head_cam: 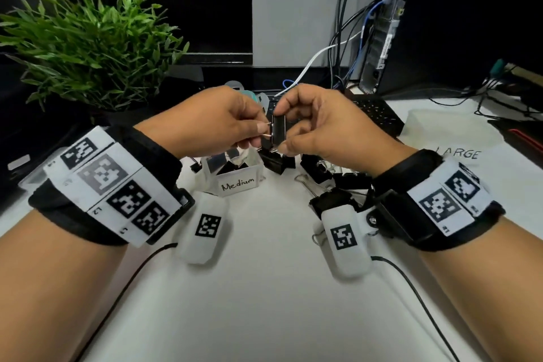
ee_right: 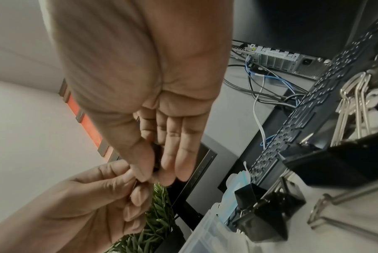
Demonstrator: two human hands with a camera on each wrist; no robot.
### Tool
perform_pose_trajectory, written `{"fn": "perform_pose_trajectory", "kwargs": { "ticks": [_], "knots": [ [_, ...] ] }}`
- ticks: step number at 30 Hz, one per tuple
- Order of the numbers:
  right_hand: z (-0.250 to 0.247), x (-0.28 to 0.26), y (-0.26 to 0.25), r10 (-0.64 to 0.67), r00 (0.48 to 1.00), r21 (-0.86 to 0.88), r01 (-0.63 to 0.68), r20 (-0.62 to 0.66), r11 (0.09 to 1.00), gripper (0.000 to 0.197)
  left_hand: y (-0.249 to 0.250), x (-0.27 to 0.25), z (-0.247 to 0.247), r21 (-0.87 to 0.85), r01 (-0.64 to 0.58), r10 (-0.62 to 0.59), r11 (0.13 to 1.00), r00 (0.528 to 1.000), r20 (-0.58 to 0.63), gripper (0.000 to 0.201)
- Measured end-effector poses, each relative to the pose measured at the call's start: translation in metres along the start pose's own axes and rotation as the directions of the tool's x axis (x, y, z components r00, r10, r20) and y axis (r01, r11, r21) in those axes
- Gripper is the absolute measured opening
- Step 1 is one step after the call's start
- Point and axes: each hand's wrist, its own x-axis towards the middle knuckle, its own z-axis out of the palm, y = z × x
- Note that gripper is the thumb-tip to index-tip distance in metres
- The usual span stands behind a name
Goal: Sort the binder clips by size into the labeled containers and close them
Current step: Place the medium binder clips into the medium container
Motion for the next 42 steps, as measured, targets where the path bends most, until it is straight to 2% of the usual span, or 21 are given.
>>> {"fn": "perform_pose_trajectory", "kwargs": {
  "ticks": [7,14,17,19,22,25,31,37,42],
  "knots": [
    [0.004,0.001,0.001,0.013,1.000,0.008,-0.013,0.011,1.000,0.038,0.002,0.000,0.001,0.067,0.028,-0.025,0.997,0.999,-0.040,0.028],
    [0.003,0.002,0.003,-0.008,1.000,-0.001,0.008,-0.018,1.000,0.026,-0.001,-0.006,-0.015,0.243,0.083,-0.050,0.966,0.989,-0.141,0.010],
    [0.000,0.002,0.004,-0.013,0.999,-0.025,0.012,-0.039,1.000,0.020,-0.009,-0.006,-0.017,0.328,0.146,-0.136,0.933,0.989,-0.053,0.010],
    [-0.004,0.001,0.004,0.007,0.999,-0.067,-0.009,-0.037,0.998,0.015,-0.016,-0.003,-0.013,0.323,0.186,-0.199,0.928,0.980,0.007,0.012],
    [-0.009,-0.001,0.005,0.076,0.997,-0.163,-0.078,-0.020,0.984,0.008,-0.018,0.000,-0.005,0.299,0.220,-0.238,0.929,0.971,0.026,0.019],
    [-0.013,-0.002,0.006,0.122,0.992,-0.193,-0.124,-0.022,0.973,0.007,-0.017,0.003,0.001,0.332,0.209,-0.234,0.920,0.971,0.038,0.024],
    [-0.022,-0.003,0.005,0.175,0.984,-0.273,-0.173,-0.016,0.946,0.007,-0.017,0.003,-0.002,0.512,0.125,-0.170,0.850,0.985,0.041,0.019],
    [-0.043,-0.022,0.008,0.256,0.966,-0.181,-0.260,-0.043,0.949,0.006,-0.012,0.001,-0.003,0.471,0.068,-0.102,0.880,0.994,0.047,0.022],
    [-0.064,-0.045,0.002,0.398,0.917,-0.388,-0.364,0.008,0.847,0.003,0.002,-0.004,0.011,0.489,-0.079,0.031,0.869,0.994,0.106,0.019]
  ]
}}
